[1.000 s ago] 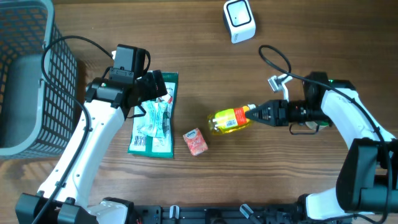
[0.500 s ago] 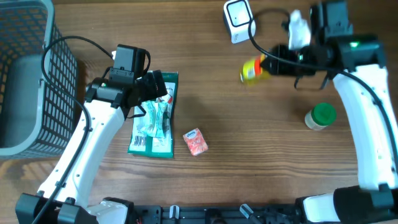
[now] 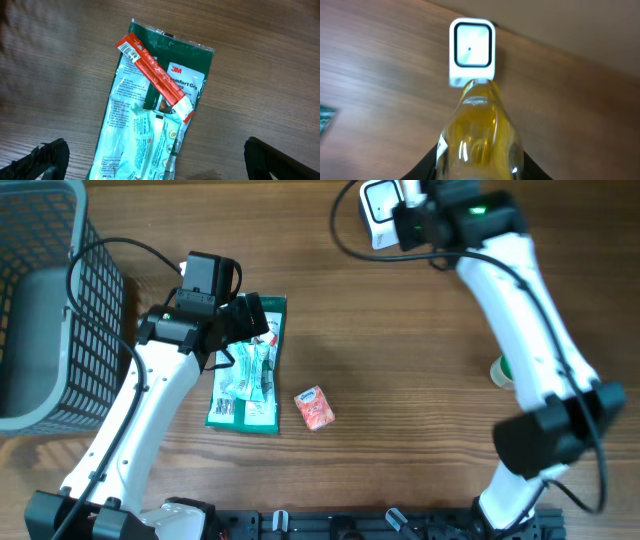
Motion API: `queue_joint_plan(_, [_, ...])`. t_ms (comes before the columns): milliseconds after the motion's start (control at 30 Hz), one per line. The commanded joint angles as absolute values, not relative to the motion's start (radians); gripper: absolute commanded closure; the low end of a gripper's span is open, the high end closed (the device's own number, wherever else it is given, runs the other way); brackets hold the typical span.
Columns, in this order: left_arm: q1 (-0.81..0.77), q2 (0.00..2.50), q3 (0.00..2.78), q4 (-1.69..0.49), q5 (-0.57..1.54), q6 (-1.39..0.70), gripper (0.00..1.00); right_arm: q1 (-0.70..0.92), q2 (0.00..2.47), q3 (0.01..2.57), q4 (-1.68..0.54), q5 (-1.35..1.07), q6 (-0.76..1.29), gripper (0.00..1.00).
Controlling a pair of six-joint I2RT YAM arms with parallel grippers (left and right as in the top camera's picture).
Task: Scan the item barcode
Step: 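Hold the Vim bottle up to the white scanner, right gripper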
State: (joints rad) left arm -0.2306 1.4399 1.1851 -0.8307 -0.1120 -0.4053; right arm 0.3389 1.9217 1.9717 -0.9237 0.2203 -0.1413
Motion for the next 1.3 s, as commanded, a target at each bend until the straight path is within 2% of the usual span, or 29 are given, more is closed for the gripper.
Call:
queue_joint_plan(0, [-0.227,1.436,1.199,-0.827,-0.125,-0.397,0.00,0.402,2.037,1.986,-0.778,0.523,-0.369,0.79])
queue_joint_plan(233, [-0.227,1.436,1.199,-0.828,-0.125,-0.397,0.00,0.471,2.186,1.986,-0.398,0.765,-0.715,0.80])
queue_joint_plan(500, [-0.227,1.436,1.199,-0.828,-0.125,-0.397,0.00,0.476,2.269,1.986,-0.154,0.801,-0.870,0.84])
queue_joint_plan(600, [-0.227,1.436,1.199,-0.828,-0.125,-0.397,0.00,0.488,2.311,1.986,-0.129,0.814,-0.927,0.84])
queue_joint_plan(633, [-0.227,1.436,1.199,-0.828,-0.125,-0.397,0.00,0.489,2.326,1.986,-0.117,0.833,-0.941,0.87])
queue_joint_plan(767, [-0.227,1.436,1.199,-0.828,-0.125,-0.397,0.00,0.489,2.389,1.986,-0.082,0.883,-0.969,0.86])
queue_joint_plan(1200, [-0.227,1.436,1.199,-0.828,-0.125,-0.397,0.00,0.510,2.423,1.984,-0.104,0.925,-0.964,0.83])
queue_joint_plan(1267, [-0.227,1.436,1.199,-0.828,-0.125,-0.397,0.00,0.513,2.395,1.984,-0.102,0.944,-0.908,0.81])
